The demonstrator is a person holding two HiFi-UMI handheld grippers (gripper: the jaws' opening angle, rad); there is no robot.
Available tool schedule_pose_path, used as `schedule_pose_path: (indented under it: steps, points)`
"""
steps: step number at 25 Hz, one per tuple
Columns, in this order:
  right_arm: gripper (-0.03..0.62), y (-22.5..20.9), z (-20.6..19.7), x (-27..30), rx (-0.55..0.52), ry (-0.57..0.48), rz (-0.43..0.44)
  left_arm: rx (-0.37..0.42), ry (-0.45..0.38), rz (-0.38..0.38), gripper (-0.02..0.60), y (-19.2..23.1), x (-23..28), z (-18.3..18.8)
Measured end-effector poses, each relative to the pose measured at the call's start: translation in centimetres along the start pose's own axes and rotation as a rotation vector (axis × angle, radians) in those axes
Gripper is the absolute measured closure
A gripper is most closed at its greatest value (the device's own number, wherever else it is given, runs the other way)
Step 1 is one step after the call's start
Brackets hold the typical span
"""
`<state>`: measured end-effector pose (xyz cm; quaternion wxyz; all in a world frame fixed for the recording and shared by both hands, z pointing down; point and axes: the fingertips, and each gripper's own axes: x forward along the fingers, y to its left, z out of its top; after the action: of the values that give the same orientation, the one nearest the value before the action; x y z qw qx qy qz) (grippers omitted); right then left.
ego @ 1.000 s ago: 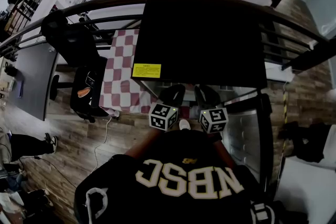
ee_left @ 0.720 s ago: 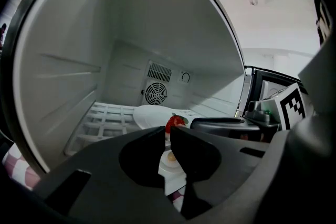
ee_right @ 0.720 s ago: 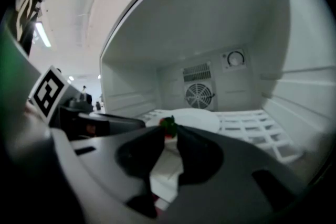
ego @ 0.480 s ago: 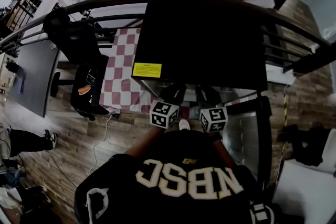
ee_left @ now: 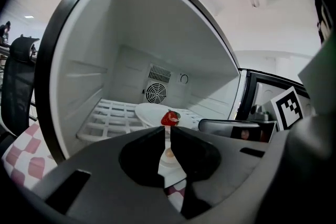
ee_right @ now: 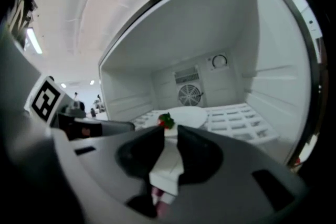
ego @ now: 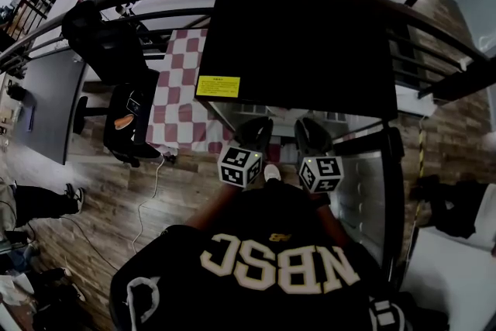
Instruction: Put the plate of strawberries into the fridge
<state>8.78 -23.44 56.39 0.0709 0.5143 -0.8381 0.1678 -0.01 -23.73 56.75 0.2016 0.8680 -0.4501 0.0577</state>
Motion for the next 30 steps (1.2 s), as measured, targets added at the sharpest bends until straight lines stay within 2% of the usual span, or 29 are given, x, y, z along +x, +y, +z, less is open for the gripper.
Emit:
schedule_pose_path:
  steps: [10,20,25,30]
  points:
    - [0.508,2.7,-1.6,-2.8,0.019,-0.007,0.014,-0.006,0.017,-0.014,0.535,-1.3,-3.2,-1.8]
    - [0.548,6.0,0.9,-6.1,-0.039,-0.077,-0.007,0.044,-0.065,-0.052,0.538,-3.5,-6.5,0.5]
    - [0.571,7.7,2.1,-7.6,-0.07,-0.121,-0.012,0.137,-0.114,-0.04,0.557,-4.1,-8.3,1.5]
    - [0.574,9.0,2.2,-8.8,-0.123,-0.133,-0.029,0.126,-0.122,-0.055,0.565,-4.4,-10.0,1.3]
